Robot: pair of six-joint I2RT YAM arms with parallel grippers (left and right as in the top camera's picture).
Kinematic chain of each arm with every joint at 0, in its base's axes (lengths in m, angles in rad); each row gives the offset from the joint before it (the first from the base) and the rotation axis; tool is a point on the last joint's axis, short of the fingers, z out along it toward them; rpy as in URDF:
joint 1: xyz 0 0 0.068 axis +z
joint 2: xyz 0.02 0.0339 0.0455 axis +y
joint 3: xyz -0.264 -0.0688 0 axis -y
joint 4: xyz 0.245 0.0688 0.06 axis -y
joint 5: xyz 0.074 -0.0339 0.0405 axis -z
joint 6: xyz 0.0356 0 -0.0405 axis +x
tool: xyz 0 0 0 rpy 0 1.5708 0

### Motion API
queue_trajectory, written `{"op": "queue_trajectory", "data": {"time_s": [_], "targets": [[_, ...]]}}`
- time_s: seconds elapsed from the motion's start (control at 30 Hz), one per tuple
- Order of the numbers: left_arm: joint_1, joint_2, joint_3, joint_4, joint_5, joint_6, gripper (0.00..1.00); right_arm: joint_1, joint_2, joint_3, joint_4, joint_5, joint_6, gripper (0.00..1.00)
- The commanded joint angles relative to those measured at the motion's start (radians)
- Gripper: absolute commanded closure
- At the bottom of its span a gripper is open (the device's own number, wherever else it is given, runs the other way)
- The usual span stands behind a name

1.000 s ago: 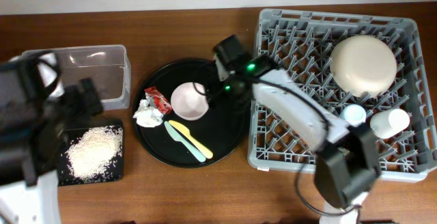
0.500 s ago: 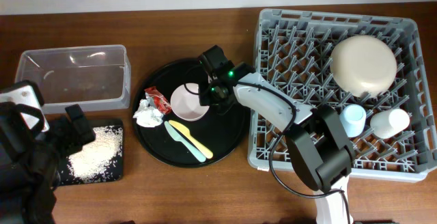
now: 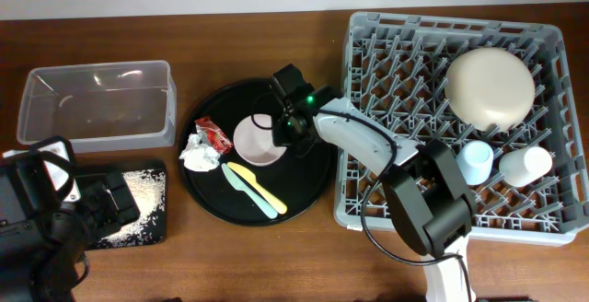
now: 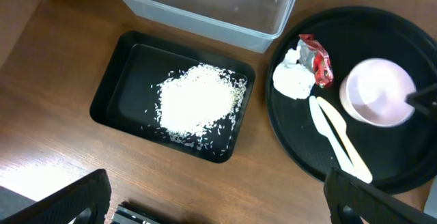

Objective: Sort waste into correct bins and load items into the dishwasher rack

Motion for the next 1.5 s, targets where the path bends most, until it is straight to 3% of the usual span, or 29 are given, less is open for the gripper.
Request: {"op": "queue_trajectory", "data": {"time_s": [0.0, 0.23, 0.47, 0.6, 1.0, 1.47], "targets": [[0.005, -0.002, 0.001, -0.005, -0.008, 0.018, 0.01, -0.008, -0.132, 0.104, -0.126, 0.113, -0.142, 0.96], [0.005, -0.002, 0.001, -0.014, -0.008, 0.018, 0.01, -0.009, -0.254, 0.357, -0.517, 0.566, -0.157, 0.96], [0.005, -0.002, 0.001, -0.014, -0.008, 0.018, 0.01, -0.034, -0.245, 0.371, -0.581, 1.085, -0.154, 0.96], [0.005, -0.002, 0.001, -0.014, -0.008, 0.018, 0.01, -0.092, -0.201, 0.372, -0.581, 1.357, -0.233, 0.96], [0.005, -0.002, 0.001, -0.014, -0.008, 0.018, 0.01, -0.317, -0.071, 0.371, -0.557, 1.417, -0.251, 0.96], [0.005, -0.002, 0.001, -0.014, -0.008, 0.018, 0.01, -0.339, 0.122, 0.371, -0.546, 1.425, -0.251, 0.96]]}}
